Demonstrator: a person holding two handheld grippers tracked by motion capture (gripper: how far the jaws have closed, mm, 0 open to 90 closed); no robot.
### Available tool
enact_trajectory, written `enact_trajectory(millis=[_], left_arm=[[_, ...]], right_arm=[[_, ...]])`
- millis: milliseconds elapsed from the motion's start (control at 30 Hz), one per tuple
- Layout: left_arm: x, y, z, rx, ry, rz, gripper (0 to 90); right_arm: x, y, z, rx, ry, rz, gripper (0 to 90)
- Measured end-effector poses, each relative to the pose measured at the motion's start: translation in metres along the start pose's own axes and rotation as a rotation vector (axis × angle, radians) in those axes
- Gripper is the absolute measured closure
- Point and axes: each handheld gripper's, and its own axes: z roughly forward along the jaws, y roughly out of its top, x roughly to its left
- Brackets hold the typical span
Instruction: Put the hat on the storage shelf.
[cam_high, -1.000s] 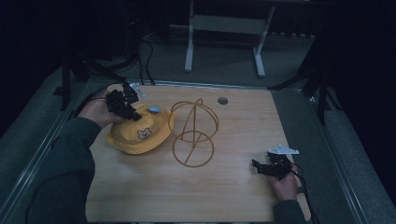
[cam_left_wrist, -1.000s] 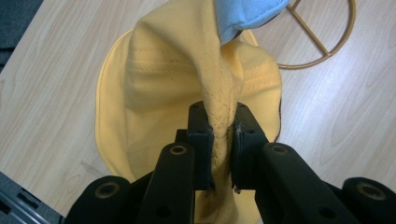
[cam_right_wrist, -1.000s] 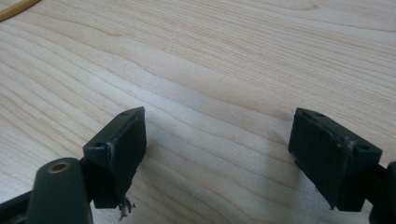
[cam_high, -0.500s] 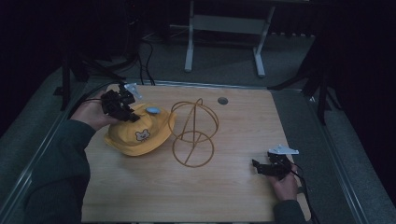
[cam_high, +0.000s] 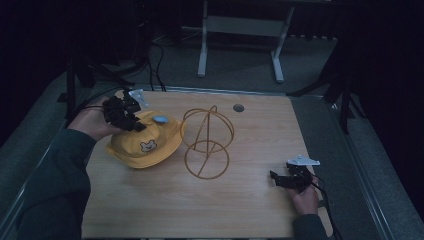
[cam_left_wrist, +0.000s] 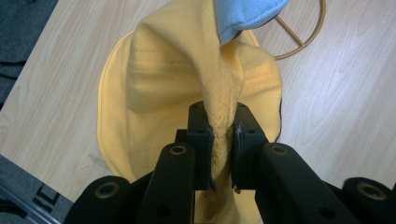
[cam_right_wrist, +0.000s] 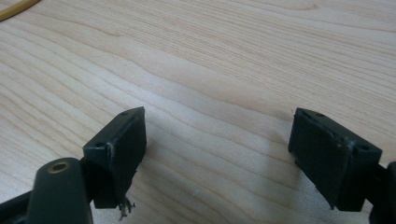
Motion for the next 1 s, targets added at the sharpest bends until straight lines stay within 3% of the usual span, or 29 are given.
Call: enact_trajectory(millis=[1000], left_arm=[[0.001,-0.016,-0.034,-0.054,-0.003,-0.009,80.4]], right_arm=[[0.000,0.000,0.000,0.002,0.000,0.001,19.2]])
